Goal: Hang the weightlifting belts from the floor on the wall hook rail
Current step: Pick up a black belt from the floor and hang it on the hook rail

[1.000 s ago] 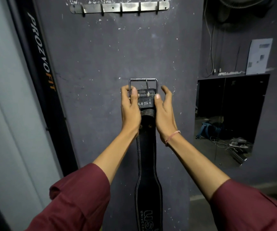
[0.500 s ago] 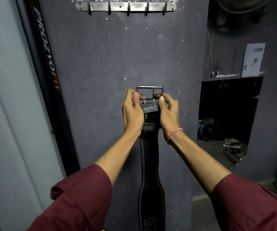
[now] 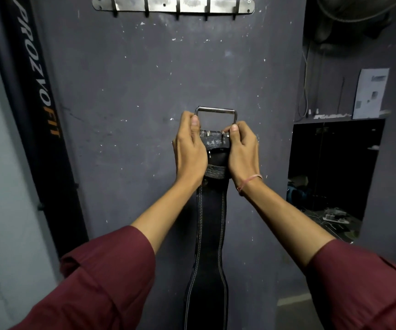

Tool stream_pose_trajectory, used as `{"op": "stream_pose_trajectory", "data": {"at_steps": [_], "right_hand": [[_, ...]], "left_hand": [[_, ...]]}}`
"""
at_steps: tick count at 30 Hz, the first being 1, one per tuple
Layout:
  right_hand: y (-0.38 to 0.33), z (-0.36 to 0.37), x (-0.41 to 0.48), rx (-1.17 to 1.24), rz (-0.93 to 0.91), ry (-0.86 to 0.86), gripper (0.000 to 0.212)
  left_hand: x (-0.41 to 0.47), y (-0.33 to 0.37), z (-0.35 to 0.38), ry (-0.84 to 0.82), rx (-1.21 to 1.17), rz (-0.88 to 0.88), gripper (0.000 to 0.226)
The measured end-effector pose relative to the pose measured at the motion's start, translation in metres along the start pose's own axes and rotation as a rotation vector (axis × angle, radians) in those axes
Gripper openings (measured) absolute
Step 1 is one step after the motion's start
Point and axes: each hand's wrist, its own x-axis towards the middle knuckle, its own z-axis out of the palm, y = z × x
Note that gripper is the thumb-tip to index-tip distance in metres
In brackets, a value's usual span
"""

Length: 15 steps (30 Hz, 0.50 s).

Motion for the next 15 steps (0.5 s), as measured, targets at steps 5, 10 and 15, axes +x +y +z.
{"op": "stream_pose_trajectory", "data": {"at_steps": [5,10,15], "right_hand": [[0.025,0.001,0.051,-0.033,-0.063,0.026,0.027],[0.039,0.002,0.133,-0.007,-0.133,0.026,0.027],[0.032,0.004,0.233,0.02,-0.179,0.025,0.033]], "left_hand": [[0.038,-0.019,0.046,0.059,0.066,0.023,0.028],[0.095,-0.023,0.097,0.124,0.124,0.068,0.029],[0.176,-0.011,0.148,0.162,0.126,0.113,0.029]]}}
